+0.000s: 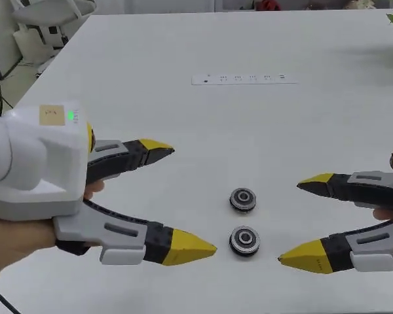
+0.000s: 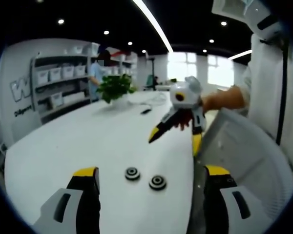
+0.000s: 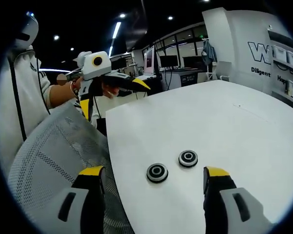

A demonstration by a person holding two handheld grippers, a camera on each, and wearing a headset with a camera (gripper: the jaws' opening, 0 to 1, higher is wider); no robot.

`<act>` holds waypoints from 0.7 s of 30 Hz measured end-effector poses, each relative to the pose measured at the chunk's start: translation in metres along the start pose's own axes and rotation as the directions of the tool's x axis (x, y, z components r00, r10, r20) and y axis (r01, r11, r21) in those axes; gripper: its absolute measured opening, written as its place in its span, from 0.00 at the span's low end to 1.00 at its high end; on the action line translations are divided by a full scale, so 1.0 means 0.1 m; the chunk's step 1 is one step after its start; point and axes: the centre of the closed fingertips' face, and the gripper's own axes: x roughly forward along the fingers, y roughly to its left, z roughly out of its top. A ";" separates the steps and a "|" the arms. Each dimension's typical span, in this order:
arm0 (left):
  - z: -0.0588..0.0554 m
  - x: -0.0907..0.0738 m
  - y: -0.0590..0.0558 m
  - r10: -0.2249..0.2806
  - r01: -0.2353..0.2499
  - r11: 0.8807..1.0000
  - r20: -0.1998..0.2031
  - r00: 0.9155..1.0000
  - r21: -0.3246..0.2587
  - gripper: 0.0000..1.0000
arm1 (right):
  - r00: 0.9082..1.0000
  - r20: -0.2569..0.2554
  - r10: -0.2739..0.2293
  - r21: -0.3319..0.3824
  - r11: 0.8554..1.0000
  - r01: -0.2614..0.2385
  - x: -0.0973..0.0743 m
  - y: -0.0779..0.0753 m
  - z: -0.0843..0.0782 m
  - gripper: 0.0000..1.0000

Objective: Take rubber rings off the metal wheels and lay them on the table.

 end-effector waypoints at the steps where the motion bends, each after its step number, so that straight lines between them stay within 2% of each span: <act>1: 0.02 0.01 0.00 -0.006 0.006 1.000 0.009 1.000 0.000 0.88 | 1.000 -0.001 0.008 0.001 1.000 -0.008 0.01 0.01 -0.01 0.80; 4: 0.07 0.04 0.01 -0.014 0.014 1.000 0.036 0.999 -0.002 0.87 | 1.000 -0.003 0.021 -0.007 1.000 -0.021 0.03 0.01 -0.02 0.79; 6: 0.07 0.07 0.03 -0.014 0.014 1.000 0.040 0.999 0.001 0.87 | 1.000 0.003 0.031 -0.008 0.999 -0.031 0.04 0.01 -0.01 0.78; 11: 0.07 0.16 0.06 -0.021 0.021 1.000 0.041 0.999 0.017 0.85 | 0.999 0.014 0.045 -0.018 0.999 -0.045 0.08 0.00 0.01 0.72; 15: 0.07 0.22 0.03 -0.045 0.043 0.998 0.041 0.998 0.036 0.81 | 0.999 0.017 0.048 -0.017 0.999 -0.047 0.12 -0.04 0.01 0.69; 21: 0.01 0.32 0.00 -0.070 0.070 0.996 0.014 0.997 0.057 0.80 | 0.997 -0.013 0.070 -0.021 0.997 -0.071 0.18 -0.04 -0.06 0.65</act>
